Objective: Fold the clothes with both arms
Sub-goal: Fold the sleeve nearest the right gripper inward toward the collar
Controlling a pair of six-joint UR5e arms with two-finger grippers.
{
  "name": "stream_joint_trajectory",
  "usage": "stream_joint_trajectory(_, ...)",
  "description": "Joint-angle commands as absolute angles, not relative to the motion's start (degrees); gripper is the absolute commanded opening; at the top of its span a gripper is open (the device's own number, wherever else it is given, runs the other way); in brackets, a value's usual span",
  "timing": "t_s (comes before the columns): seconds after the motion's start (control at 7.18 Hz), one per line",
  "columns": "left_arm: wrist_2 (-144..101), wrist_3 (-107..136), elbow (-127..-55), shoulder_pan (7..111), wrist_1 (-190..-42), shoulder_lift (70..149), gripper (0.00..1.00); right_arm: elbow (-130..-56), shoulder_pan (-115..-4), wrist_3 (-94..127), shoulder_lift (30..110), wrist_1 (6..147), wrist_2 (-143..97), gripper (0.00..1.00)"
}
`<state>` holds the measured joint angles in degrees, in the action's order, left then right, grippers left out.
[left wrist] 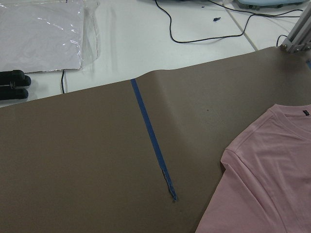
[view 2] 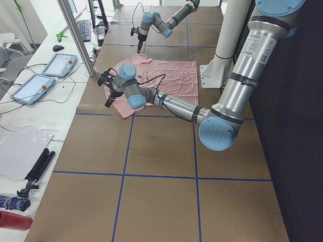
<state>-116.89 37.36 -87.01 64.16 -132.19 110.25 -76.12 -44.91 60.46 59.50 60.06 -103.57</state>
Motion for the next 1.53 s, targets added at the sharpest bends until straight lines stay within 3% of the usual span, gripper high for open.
stream_joint_trajectory(0.0, -116.9, 37.3, -87.0, 64.2, -132.2, 110.2, 0.99, -75.4, -44.8, 60.5, 59.2, 60.1, -102.8, 0.55)
stream_joint_trajectory(0.14, -116.9, 37.2, -87.0, 64.2, -132.2, 110.3, 0.99, -75.4, -44.8, 60.6, 59.1, 60.1, -102.7, 0.43)
stream_joint_trajectory(0.28, -116.9, 37.1, -87.0, 64.2, -132.2, 110.3, 0.99, -75.4, -44.7, 60.6, 59.1, 60.1, -102.7, 0.11)
stream_joint_trajectory(0.42, -116.9, 37.1, -87.1, 64.2, -132.2, 110.3, 0.99, -75.4, -44.6, 60.6, 59.1, 60.1, -102.2, 0.0)
stream_joint_trajectory(0.98, -116.9, 37.1, -87.0, 64.2, -132.2, 110.2, 0.99, -76.5, -44.5, 61.3, 56.6, 61.5, -101.8, 0.0)
stream_joint_trajectory(1.39, -116.9, 37.2, -87.0, 64.2, -132.2, 110.2, 0.99, -81.2, -43.9, 65.1, 50.6, 75.3, -99.4, 0.0)
